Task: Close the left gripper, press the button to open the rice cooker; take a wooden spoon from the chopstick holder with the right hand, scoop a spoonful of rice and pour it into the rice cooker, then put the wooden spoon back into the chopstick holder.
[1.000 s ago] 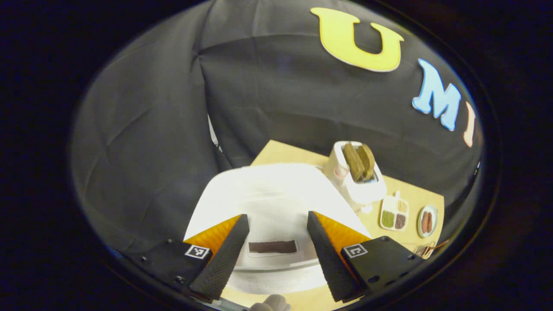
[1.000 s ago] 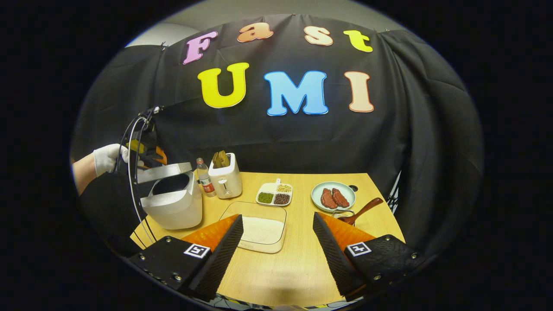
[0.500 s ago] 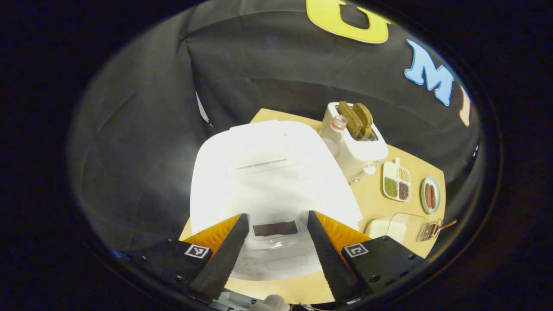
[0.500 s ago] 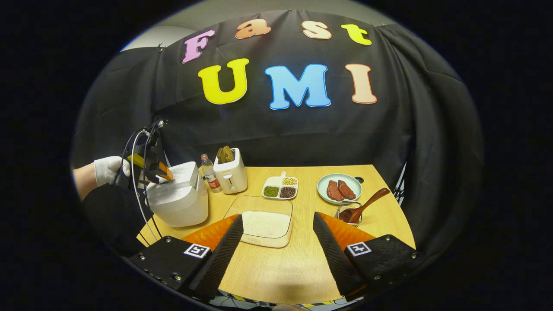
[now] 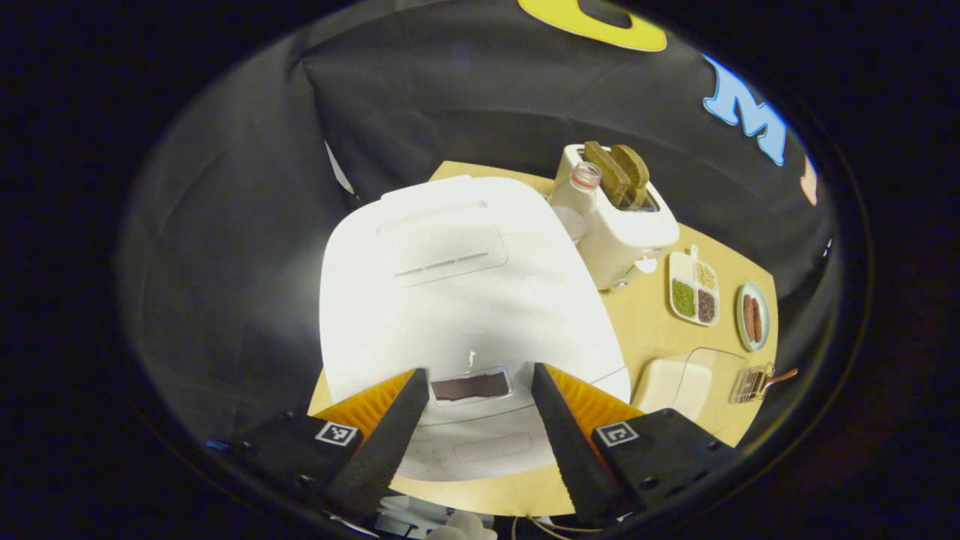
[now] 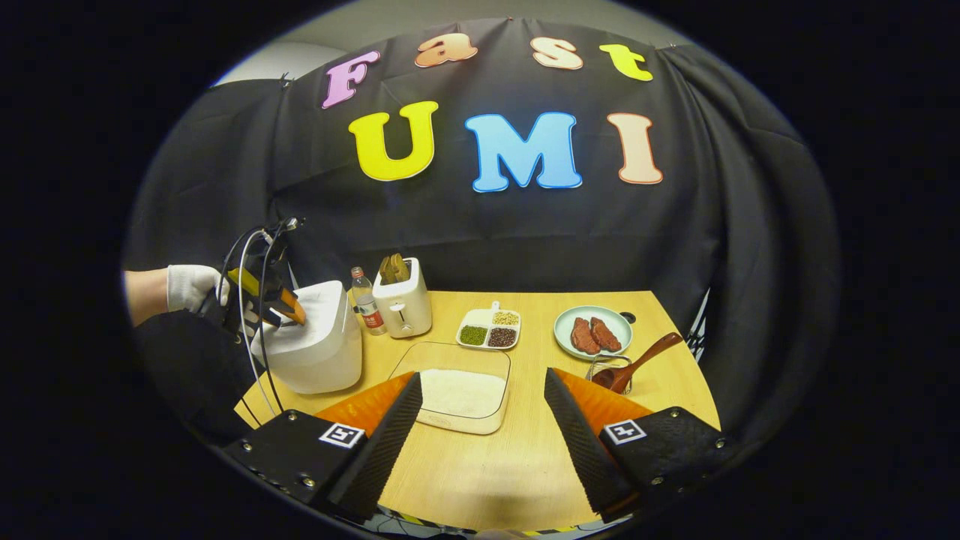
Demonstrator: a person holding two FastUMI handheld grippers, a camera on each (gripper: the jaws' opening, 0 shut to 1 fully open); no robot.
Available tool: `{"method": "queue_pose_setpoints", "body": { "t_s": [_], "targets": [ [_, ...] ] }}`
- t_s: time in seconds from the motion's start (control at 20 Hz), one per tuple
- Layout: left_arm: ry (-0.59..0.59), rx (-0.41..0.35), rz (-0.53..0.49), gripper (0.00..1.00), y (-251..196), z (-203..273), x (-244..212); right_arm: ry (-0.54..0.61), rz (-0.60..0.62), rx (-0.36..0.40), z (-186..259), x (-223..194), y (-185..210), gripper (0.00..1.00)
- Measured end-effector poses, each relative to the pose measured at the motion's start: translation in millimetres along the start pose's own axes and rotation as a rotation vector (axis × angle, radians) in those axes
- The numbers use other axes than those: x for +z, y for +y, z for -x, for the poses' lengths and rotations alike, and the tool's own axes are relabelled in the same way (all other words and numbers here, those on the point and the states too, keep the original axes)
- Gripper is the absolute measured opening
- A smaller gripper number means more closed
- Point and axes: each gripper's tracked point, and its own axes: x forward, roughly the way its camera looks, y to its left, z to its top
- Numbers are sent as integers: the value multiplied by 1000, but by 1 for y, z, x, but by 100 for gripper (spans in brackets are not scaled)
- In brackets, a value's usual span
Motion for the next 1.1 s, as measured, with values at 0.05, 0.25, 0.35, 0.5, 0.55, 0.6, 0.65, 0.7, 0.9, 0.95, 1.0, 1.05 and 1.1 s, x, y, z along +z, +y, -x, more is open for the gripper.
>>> {"method": "queue_pose_setpoints", "body": {
  "t_s": [0.05, 0.25, 0.35, 0.5, 0.55, 0.6, 0.65, 0.7, 0.9, 0.95, 1.0, 1.05, 1.1],
  "targets": [
    [-4, -1, -12, 96, -3, -1, 0, 3, -4, 1, 0, 0, -2, 100],
    [-35, 3, 8, 99, -4, 2, 3, 1, -1, -20, 5, 5, -14, 100],
    [-78, 28, 8, 100, 2, 7, 10, -8, 4, -33, 9, 11, -18, 100],
    [-201, 20, -6, 99, -7, 27, 36, -22, 24, -47, 14, 17, -20, 100],
    [-263, 34, -12, 99, -6, 40, 47, -29, 25, -49, 16, 20, -20, 100],
    [-328, 34, -9, 99, -9, 54, 57, -38, 26, -52, 18, 24, -20, 100],
    [-389, 32, -3, 98, -13, 72, 64, -53, 29, -60, 20, 29, -21, 100],
    [-457, 34, 0, 98, -16, 90, 71, -64, 32, -66, 22, 34, -22, 100],
    [-726, -13, -7, 98, -39, 179, 85, -139, 29, -75, 33, 59, -18, 100],
    [-803, -29, -19, 99, -47, 205, 86, -165, 28, -79, 36, 67, -18, 100],
    [-880, -36, -32, 98, -53, 234, 85, -189, 27, -80, 39, 75, -16, 100],
    [-949, -43, -42, 98, -58, 259, 82, -211, 25, -80, 42, 82, -14, 100],
    [-1009, -48, -57, 98, -62, 278, 78, -233, 21, -84, 45, 88, -12, 100]
  ]
}}
